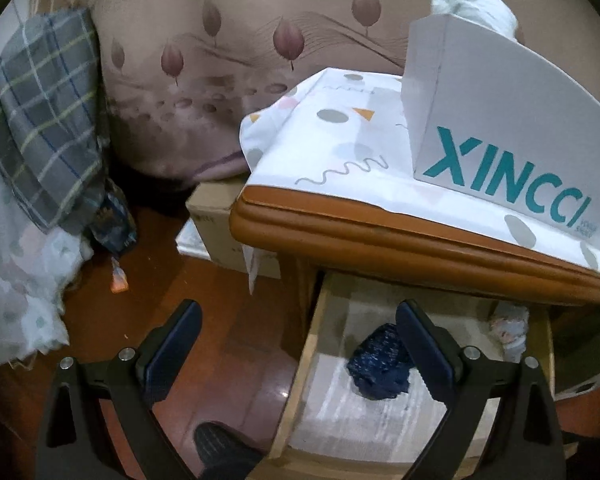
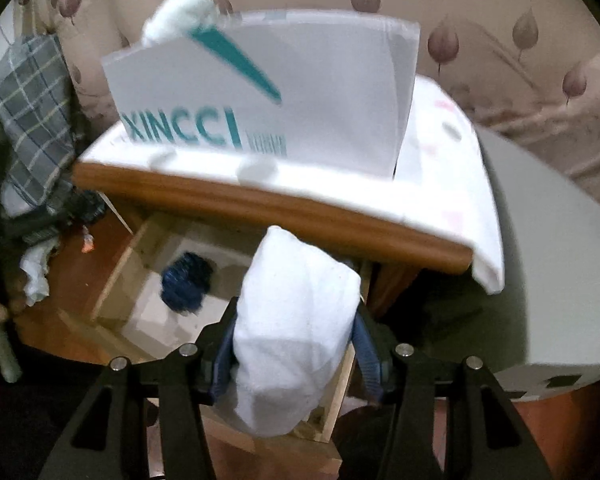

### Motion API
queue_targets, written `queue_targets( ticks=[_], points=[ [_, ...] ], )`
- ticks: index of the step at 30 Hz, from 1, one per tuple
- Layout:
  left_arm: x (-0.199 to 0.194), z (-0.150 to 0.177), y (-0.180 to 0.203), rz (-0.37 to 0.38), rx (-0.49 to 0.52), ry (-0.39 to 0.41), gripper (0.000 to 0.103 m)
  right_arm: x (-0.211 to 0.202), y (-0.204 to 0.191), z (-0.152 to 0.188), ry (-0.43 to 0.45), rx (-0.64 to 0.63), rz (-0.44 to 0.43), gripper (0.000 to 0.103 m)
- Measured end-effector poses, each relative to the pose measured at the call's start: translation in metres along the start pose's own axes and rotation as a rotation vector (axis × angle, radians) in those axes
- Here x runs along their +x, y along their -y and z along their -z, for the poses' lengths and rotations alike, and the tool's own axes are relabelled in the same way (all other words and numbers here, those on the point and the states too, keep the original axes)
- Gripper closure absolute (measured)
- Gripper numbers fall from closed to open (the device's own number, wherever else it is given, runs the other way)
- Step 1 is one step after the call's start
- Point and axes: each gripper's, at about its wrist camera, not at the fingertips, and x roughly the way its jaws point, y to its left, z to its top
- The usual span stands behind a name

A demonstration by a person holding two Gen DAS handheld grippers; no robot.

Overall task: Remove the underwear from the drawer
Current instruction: 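Carry the white garment into the shoe box and open the right gripper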

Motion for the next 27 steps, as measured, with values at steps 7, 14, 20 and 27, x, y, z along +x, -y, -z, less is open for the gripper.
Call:
queue_targets(
  ticks=[7,14,20,27],
  points=[
    [-0.002,0.0,-0.009,-0.022,-0.019,0.004,0.006,-0.06,-0.004,-0.053,0.09,-0.035,-0.015,0.05],
    [0.003,-0.002,-0.023,-0.032,-0.072,-0.02,0.006,-0.086,-0.001,-0.123,0.171,-0.032,-0.006,0.05],
    [0.004,-0.004,-0.029,-0.034,-0.1,-0.029,0.006,-0.062,-0.003,-0.185,0.145,-0.068,0.052,0.05],
    [0.011,-0.005,-0.042,-0.044,-0.138,-0.055,0.006,0.006,0.002,-0.213,0.048,-0.083,0.119,0.05]
  ],
)
